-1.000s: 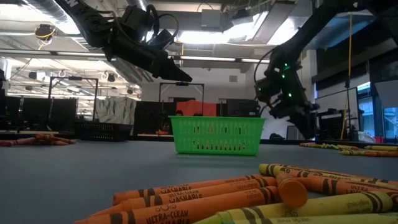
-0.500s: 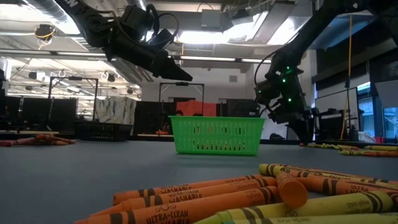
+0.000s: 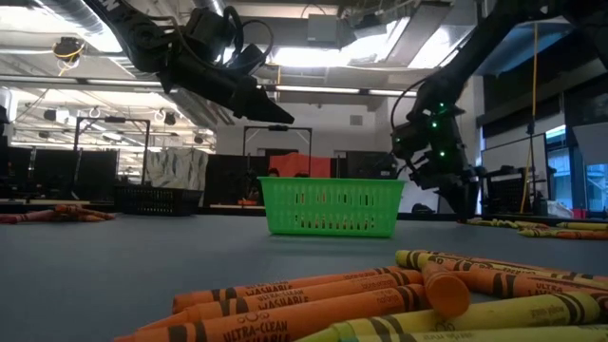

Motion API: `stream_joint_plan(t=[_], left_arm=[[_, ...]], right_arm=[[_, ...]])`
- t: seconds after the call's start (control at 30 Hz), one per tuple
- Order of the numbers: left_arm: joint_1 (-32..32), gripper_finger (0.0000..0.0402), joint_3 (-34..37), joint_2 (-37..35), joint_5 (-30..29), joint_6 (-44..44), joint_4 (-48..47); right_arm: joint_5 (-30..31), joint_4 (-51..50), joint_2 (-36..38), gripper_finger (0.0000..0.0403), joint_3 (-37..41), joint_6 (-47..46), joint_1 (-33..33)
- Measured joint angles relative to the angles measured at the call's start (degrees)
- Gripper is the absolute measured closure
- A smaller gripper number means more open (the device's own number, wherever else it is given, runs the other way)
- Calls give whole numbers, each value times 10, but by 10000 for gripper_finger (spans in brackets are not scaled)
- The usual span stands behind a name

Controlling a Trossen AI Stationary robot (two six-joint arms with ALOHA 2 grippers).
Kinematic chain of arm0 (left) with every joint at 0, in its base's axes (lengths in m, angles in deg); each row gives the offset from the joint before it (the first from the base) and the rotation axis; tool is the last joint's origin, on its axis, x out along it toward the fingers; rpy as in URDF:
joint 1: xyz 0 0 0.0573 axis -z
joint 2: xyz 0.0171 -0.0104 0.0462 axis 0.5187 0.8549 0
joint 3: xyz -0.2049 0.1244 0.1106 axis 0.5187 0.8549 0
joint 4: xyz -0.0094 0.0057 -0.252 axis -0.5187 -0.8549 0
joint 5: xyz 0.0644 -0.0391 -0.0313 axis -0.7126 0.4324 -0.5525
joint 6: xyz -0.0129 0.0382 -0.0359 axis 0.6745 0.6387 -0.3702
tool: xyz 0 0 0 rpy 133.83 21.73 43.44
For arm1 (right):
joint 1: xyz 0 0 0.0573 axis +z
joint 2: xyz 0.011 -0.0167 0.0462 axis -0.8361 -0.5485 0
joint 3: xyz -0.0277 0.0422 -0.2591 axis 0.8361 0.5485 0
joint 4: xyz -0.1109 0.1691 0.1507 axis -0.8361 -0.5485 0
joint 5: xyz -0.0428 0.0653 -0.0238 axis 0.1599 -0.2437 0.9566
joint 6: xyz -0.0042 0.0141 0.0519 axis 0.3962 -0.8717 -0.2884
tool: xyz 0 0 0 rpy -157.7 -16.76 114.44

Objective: Sort crayons
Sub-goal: Put the green crayon into the black bin

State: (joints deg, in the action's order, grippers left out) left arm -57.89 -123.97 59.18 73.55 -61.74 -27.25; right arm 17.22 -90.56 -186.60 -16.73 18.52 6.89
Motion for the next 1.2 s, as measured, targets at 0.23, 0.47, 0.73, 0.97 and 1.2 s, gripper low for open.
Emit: stream_joint_plan(t=[0.23, 0.47, 0.73, 0.97, 1.2], left_arm=[[0, 282, 0, 0, 0, 0, 0], [0, 282, 0, 0, 0, 0, 4], [0, 282, 0, 0, 0, 0, 4], [0, 282, 0, 0, 0, 0, 4], [0, 282, 0, 0, 0, 0, 3]], right_arm=[[-7, 8, 0, 254, 21, 2, -25], [-22, 15, 1, 254, 24, 7, -20], [-8, -5, 16, 254, 26, 15, -19], [-73, -11, 44, 254, 26, -1, -19], [-63, 16, 37, 254, 53, -1, -19]])
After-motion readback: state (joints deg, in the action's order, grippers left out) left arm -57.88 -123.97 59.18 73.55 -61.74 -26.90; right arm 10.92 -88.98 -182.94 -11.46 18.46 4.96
